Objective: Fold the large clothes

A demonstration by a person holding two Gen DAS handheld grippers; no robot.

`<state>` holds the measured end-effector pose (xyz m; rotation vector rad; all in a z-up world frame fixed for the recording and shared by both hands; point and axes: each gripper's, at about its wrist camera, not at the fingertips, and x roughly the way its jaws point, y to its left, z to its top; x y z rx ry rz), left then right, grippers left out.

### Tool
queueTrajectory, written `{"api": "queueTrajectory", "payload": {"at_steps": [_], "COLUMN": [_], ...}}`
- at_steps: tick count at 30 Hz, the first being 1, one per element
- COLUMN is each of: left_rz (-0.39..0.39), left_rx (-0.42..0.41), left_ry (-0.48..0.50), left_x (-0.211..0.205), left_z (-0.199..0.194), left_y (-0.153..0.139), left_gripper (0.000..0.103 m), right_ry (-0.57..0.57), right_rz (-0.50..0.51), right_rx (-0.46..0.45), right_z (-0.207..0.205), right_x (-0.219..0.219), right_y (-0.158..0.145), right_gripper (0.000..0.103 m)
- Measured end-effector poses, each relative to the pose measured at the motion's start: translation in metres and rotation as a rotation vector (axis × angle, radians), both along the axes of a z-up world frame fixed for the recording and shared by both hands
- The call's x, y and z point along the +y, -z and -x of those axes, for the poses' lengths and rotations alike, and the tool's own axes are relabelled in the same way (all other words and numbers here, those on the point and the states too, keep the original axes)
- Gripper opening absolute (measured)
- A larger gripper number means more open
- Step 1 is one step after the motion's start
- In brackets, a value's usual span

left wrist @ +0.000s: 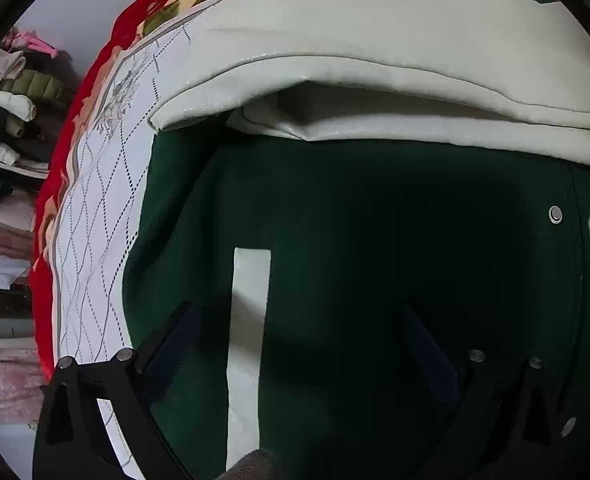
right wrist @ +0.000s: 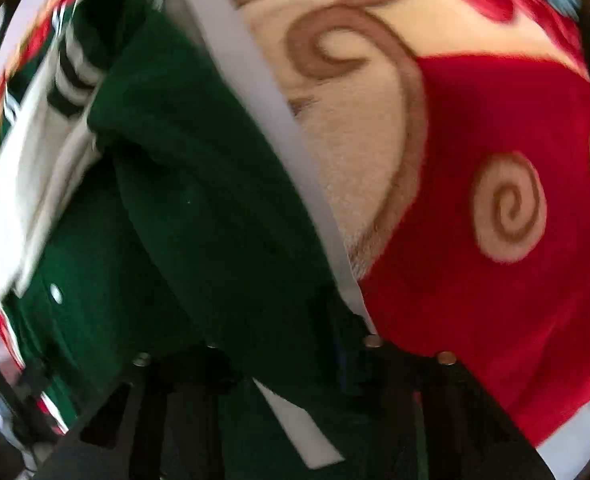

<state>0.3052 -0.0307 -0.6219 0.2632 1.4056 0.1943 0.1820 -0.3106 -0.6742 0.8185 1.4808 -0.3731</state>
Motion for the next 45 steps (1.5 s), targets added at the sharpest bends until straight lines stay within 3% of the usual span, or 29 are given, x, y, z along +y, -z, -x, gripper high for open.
{"api": "queueTrajectory", "payload": {"at_steps": [1,8,15,16,17,18,19,23,25,27,30,33,36,39,40,42,45], "left_rz": [0.002,-0.006,-0.113,-0.118,-0.109,-0.089,-0.061,0.017,-0.01,-0.053,-0.1,-0.077,-0.062,-0.07,-0.072,-0.074,-0.085], "left_rx": [-0.001,-0.004,-0.028,-0.028,-0.032,-0.032,-0.034,-0.061,-0.069,-0.053,-0.065,-0.058,-0.057,-0.062,-0.061,-0.057,-0.052], "left_ry": [0.003,0.081,0.094,0.085,0.075,0.071,0.069,0.153,0.205,0.246,0.242,0.217,0.217,0.235,0.236,0.235,0.233], "left_x": [0.0,0.031,0.097,0.1,0.101,0.099,0.093,0.03,0.0,-0.033,-0.039,-0.037,-0.035,-0.037,-0.038,-0.039,-0.041], "left_z": [0.0,-0.008,-0.027,-0.028,-0.029,-0.028,-0.026,-0.006,-0.001,0.0,-0.004,-0.012,-0.011,-0.007,-0.005,-0.005,-0.005], "left_y": [-0.001,-0.001,-0.003,-0.006,-0.014,-0.021,-0.029,-0.05,-0.04,-0.015,0.003,0.003,0.003,0.001,0.0,0.0,-0.003], "left_gripper": [0.103,0.103,0.103,0.103,0.103,0.103,0.103,0.103,0.103,0.103,0.103,0.103,0.103,0.103,0.103,0.103,0.103], "right_ry": [0.017,0.165,0.313,0.281,0.183,0.084,0.04,-0.076,-0.123,-0.195,-0.349,-0.22,0.092,0.478,0.543,0.542,0.315], "right_rz": [-0.032,-0.278,-0.584,-0.544,-0.429,-0.318,-0.277,-0.102,-0.013,0.086,0.153,0.109,0.037,-0.103,-0.152,-0.2,-0.072], "right_rx": [-0.01,-0.019,0.003,0.056,0.136,0.191,0.198,0.123,0.044,0.016,0.039,-0.026,-0.103,-0.071,-0.054,-0.044,-0.021], "right_z": [0.001,0.013,0.064,0.061,0.061,0.058,0.056,0.035,0.013,-0.014,-0.056,-0.058,-0.019,0.048,0.061,0.06,0.024], "right_x": [0.003,0.047,0.13,0.15,0.159,0.167,0.17,0.17,0.168,0.168,0.177,0.165,0.13,0.099,0.096,0.094,0.095], "right_y": [-0.002,-0.009,0.01,0.011,0.014,0.014,0.011,-0.029,-0.047,-0.049,-0.028,-0.032,-0.039,-0.011,0.0,0.005,-0.025], "right_gripper": [0.01,0.009,0.009,0.01,0.012,0.024,0.033,0.038,0.05,0.055,0.053,0.038,0.029,0.027,0.025,0.025,0.025]}}
